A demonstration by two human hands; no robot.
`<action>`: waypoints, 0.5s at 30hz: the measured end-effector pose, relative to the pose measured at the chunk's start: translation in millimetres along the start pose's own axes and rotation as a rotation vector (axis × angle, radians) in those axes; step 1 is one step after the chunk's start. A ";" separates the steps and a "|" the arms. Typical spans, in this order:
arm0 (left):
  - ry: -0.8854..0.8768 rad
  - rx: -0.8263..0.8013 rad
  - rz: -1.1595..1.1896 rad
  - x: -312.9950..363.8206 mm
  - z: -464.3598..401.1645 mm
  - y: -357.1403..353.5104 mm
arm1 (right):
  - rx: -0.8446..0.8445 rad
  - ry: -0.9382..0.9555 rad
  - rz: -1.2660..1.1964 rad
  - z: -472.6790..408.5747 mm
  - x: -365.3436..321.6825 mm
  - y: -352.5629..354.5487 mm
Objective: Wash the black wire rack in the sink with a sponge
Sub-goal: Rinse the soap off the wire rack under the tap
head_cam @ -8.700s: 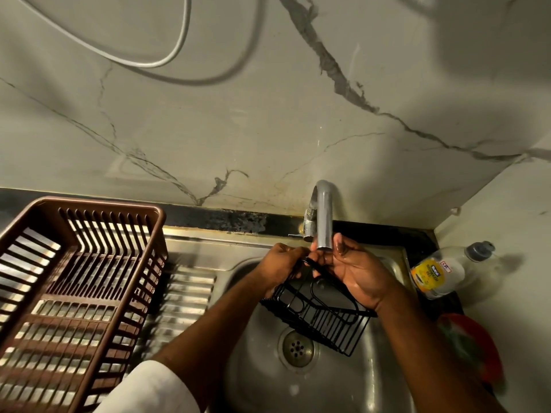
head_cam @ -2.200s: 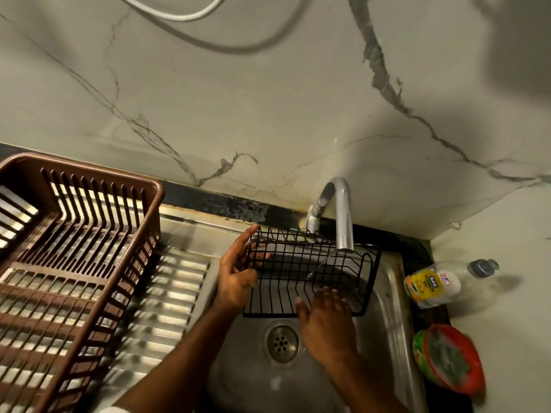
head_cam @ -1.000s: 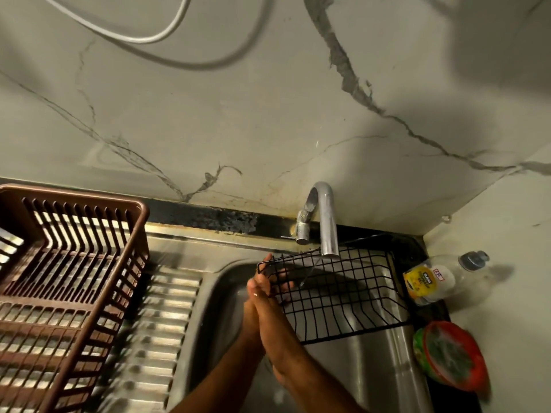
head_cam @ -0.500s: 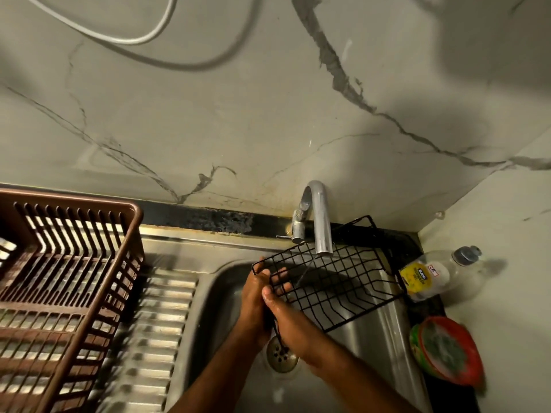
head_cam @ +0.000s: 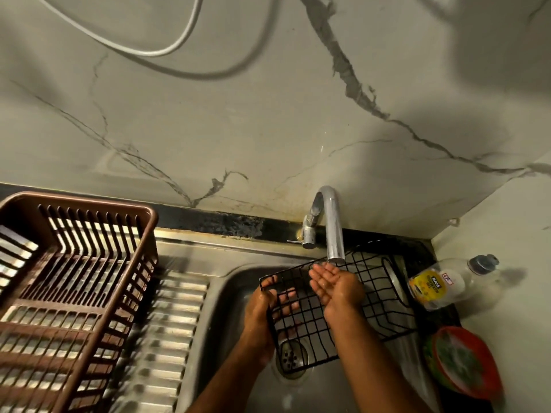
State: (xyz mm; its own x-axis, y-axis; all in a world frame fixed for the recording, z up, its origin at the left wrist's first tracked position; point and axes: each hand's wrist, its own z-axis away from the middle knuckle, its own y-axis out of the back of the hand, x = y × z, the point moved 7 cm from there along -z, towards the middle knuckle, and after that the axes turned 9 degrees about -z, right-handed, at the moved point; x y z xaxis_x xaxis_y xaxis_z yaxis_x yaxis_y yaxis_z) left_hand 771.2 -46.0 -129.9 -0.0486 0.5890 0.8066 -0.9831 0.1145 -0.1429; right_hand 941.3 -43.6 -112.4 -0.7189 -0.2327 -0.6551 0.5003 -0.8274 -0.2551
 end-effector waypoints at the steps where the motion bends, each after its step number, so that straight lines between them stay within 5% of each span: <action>1: -0.003 -0.032 0.104 -4.5 9.9 -8.4 | 0.014 -0.033 -0.044 -1.8 3.9 0.9; 9: -0.060 -0.035 0.149 -5.0 -9.4 7.4 | -0.272 -0.374 0.420 20.9 80.4 -20.1; 15: -0.037 -0.068 0.116 -8.9 -3.0 11.3 | -0.029 -0.024 0.239 -18.3 -5.7 -7.2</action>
State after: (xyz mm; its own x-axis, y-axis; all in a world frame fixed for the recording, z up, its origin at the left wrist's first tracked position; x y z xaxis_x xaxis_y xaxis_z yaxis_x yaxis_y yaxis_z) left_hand 761.1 -47.5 -140.4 -0.1693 0.5717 0.8028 -0.9563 0.1018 -0.2742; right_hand 950.6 -27.0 -119.9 -0.5894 -0.4321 -0.6826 0.6710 -0.7324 -0.1157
